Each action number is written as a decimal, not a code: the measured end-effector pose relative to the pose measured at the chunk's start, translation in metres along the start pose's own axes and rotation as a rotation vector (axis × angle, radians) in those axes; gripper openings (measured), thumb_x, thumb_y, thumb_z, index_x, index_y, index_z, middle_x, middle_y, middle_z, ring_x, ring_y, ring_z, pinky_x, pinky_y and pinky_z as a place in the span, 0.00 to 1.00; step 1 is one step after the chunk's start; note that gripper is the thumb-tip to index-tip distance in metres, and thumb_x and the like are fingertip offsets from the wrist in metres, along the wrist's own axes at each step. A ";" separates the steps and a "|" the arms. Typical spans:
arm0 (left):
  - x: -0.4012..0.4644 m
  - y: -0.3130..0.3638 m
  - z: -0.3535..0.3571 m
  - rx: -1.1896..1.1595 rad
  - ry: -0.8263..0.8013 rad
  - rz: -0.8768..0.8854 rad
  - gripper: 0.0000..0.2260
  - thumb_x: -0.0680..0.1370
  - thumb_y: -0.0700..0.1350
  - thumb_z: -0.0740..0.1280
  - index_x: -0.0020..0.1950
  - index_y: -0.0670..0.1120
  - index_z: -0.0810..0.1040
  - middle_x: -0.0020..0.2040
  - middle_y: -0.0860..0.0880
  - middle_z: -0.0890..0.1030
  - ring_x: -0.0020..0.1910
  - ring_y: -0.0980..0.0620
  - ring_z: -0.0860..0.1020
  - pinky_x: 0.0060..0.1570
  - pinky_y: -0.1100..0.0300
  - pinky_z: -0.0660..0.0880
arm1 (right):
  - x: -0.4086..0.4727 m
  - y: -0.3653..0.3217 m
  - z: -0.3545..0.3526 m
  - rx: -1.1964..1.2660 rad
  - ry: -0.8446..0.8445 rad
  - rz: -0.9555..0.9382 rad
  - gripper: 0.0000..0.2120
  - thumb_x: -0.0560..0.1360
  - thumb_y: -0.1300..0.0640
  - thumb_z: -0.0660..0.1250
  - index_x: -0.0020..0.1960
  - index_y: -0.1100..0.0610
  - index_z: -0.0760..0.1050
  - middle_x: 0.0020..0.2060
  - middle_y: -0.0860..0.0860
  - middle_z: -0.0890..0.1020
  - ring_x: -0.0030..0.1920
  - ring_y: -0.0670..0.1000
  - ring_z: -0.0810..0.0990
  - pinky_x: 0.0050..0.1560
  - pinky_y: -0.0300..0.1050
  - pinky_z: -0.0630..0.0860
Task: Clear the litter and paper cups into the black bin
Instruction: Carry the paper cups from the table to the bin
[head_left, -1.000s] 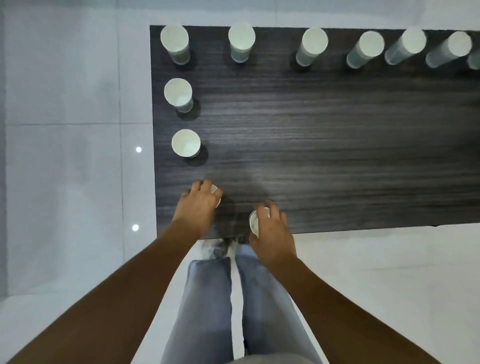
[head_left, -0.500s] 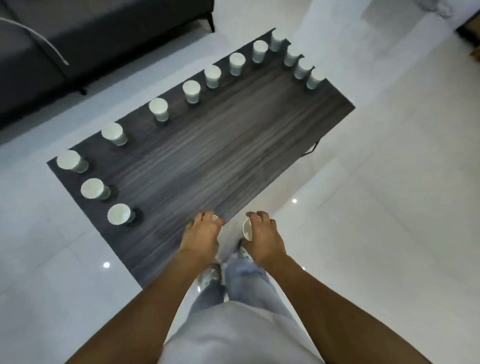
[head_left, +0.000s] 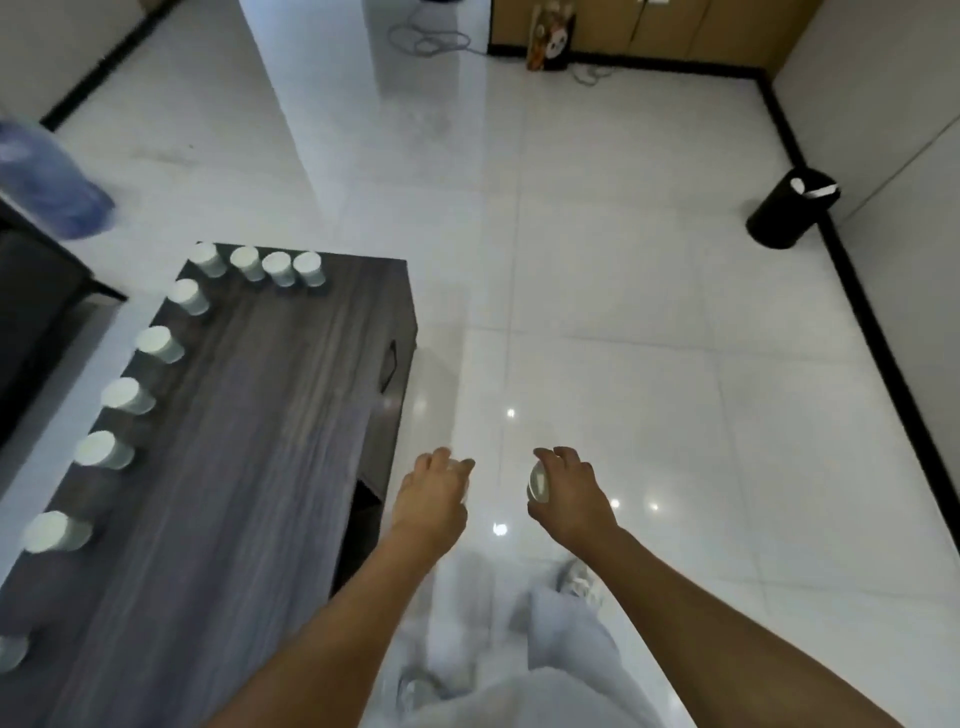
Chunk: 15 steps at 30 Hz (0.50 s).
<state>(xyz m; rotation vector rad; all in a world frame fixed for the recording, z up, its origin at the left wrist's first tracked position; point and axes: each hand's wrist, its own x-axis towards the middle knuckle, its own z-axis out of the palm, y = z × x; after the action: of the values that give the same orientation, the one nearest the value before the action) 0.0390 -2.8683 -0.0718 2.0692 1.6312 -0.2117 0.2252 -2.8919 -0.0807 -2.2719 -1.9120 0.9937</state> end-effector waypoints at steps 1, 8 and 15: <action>0.018 0.023 -0.004 0.019 0.011 0.033 0.24 0.76 0.39 0.62 0.72 0.50 0.65 0.70 0.47 0.65 0.68 0.46 0.64 0.64 0.54 0.67 | 0.007 0.018 -0.015 0.019 0.019 0.018 0.32 0.75 0.54 0.67 0.75 0.52 0.58 0.72 0.52 0.60 0.68 0.56 0.64 0.59 0.50 0.74; 0.142 0.186 -0.018 0.111 0.001 0.228 0.23 0.77 0.42 0.61 0.72 0.50 0.65 0.69 0.48 0.66 0.66 0.47 0.66 0.60 0.55 0.72 | 0.066 0.161 -0.124 0.092 0.147 0.124 0.31 0.74 0.54 0.67 0.74 0.51 0.59 0.71 0.51 0.61 0.67 0.56 0.65 0.56 0.49 0.76; 0.237 0.322 -0.025 0.176 -0.082 0.377 0.25 0.76 0.43 0.62 0.72 0.51 0.63 0.71 0.48 0.64 0.68 0.46 0.64 0.59 0.53 0.72 | 0.099 0.281 -0.204 0.153 0.187 0.271 0.32 0.74 0.55 0.67 0.75 0.51 0.59 0.72 0.51 0.61 0.68 0.56 0.65 0.57 0.49 0.75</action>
<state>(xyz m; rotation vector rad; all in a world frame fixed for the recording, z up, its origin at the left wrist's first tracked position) 0.4038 -2.7031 -0.0572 2.4195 1.1815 -0.3131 0.5734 -2.7979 -0.0736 -2.4767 -1.4350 0.8756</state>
